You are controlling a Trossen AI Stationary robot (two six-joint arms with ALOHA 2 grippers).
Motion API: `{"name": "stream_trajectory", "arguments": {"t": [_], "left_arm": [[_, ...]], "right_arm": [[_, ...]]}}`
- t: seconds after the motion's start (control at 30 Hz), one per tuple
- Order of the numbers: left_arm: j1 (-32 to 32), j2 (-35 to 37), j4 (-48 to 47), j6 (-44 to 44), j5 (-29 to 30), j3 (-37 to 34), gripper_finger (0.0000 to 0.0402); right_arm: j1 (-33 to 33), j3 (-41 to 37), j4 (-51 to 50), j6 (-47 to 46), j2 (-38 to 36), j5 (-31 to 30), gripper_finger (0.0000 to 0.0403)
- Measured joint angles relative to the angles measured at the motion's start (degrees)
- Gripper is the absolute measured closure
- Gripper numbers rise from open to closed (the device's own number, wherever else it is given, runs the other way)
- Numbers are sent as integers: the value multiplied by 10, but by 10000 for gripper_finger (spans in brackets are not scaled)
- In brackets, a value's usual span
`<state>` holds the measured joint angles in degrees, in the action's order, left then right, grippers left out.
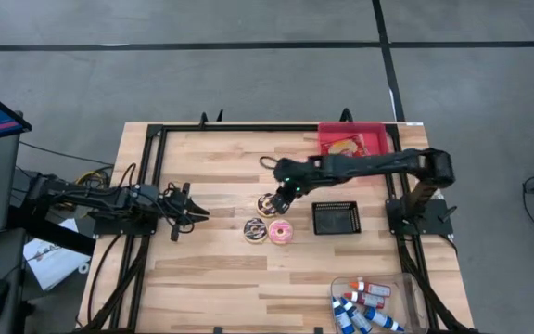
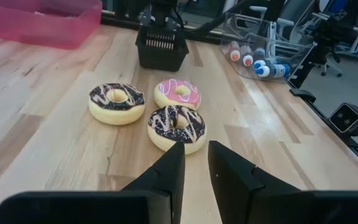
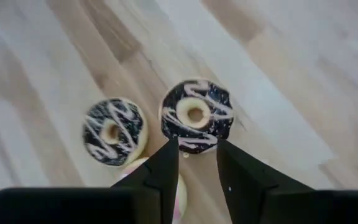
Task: Pick & Place Food Item
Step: Put the pink donut into the black bin
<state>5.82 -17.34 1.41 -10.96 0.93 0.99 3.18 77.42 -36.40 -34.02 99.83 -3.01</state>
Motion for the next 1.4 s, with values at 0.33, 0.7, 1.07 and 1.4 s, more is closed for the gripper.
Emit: {"name": "stream_trajectory", "arguments": {"t": [0.33, 0.7, 1.07, 1.4], "left_arm": [[0, -24, 15, 0, -2, 1, 334], [0, -44, 26, 0, -1, 1, 334], [0, -45, 31, 0, -1, 1, 334], [0, -45, 35, 0, -1, 1, 334]], "right_arm": [[-16, 79, -73, -10, 75, -30, 319], [-35, 90, 6, 77, 61, 28, 320], [-6, 88, 26, 114, 82, 240, 320], [-7, 68, 25, 106, 82, 389, 320]]}}
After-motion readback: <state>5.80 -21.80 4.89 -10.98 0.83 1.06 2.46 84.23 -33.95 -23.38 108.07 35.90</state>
